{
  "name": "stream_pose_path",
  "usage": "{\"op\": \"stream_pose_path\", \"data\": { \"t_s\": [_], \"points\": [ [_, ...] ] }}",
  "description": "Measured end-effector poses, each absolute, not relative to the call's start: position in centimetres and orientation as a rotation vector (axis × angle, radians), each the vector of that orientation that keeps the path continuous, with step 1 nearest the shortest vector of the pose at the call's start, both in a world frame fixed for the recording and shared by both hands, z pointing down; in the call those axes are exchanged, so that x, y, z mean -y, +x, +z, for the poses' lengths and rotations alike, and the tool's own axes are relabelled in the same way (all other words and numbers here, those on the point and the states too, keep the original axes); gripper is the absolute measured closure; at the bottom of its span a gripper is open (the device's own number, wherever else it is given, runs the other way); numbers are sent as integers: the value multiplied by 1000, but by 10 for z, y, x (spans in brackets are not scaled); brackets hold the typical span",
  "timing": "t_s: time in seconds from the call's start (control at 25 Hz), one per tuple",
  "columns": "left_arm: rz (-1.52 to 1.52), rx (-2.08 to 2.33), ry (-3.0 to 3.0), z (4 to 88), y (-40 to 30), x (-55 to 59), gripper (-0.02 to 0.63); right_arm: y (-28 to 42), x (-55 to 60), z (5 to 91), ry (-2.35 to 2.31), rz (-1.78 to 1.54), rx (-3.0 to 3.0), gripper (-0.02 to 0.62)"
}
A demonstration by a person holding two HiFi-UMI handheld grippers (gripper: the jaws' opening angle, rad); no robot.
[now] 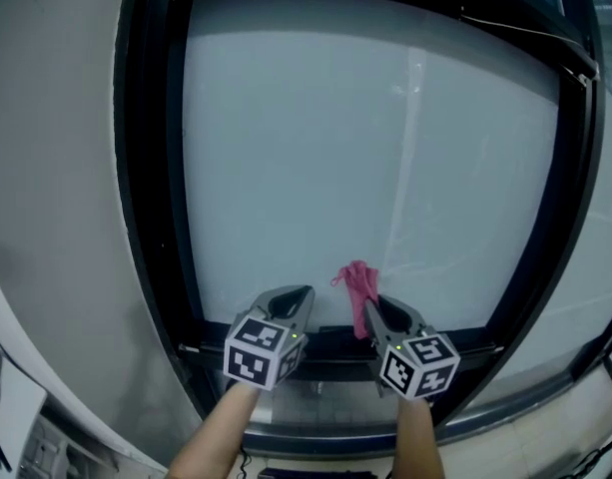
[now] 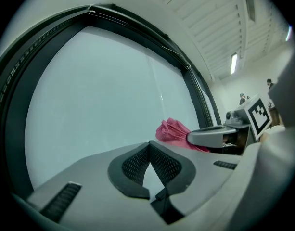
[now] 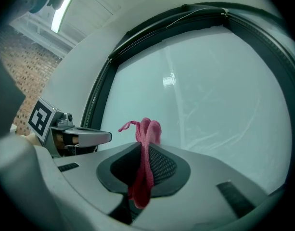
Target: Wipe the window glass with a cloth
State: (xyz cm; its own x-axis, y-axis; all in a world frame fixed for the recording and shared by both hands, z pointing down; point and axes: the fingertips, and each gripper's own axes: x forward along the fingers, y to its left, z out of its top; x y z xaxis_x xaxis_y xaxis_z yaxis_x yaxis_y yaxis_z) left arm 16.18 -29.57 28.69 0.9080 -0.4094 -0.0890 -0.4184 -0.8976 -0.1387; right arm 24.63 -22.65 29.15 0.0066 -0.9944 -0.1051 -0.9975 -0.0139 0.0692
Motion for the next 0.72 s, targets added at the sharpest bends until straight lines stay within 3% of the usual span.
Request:
{"op": "stream_pose_path", "data": {
  "t_s": [0.72],
  "points": [
    [58,-654,-2921,295,162,300,598,243,235,295,-2246,218,-2214,548]
  ]
}}
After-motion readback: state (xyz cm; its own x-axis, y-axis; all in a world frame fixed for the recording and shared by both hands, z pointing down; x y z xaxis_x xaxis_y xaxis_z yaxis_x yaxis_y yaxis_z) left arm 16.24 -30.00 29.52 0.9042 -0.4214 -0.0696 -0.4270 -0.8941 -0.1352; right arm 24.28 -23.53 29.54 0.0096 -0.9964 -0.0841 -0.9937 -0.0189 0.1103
